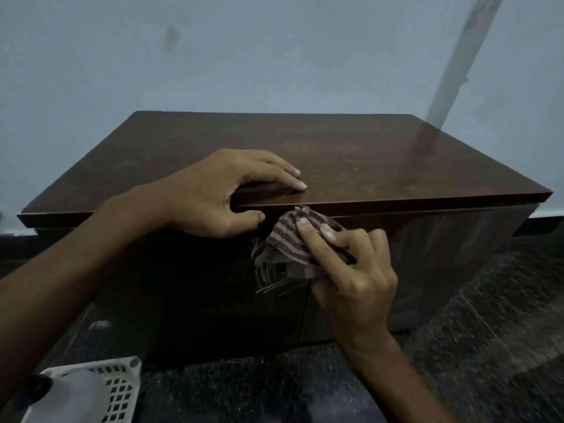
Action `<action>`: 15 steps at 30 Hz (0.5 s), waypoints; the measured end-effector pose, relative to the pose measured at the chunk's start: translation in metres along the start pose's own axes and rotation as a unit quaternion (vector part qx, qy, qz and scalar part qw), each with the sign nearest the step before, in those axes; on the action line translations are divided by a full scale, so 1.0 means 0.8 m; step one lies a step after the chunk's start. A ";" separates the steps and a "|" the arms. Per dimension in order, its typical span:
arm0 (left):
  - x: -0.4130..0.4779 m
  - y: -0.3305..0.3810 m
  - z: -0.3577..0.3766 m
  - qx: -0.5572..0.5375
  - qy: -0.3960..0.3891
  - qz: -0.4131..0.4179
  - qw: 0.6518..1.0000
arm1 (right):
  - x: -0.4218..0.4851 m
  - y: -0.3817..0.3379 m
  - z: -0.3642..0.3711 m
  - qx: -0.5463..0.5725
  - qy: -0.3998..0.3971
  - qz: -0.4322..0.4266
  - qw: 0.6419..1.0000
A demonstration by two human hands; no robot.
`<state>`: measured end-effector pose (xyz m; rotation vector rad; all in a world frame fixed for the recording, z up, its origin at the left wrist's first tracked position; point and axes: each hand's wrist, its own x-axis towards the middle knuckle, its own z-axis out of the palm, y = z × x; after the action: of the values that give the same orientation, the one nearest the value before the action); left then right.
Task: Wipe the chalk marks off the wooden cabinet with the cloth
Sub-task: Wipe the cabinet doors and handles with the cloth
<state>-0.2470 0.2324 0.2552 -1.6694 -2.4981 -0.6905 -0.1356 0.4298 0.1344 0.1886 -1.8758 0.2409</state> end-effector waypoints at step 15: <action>-0.006 0.001 0.003 0.040 -0.014 0.009 0.999 | -0.089 -0.007 0.012 0.011 -0.080 0.093 0.992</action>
<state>-0.2440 0.2297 0.2521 -1.6839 -2.4902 -0.5617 -0.1212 0.4230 0.0642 0.0483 -2.0524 0.3844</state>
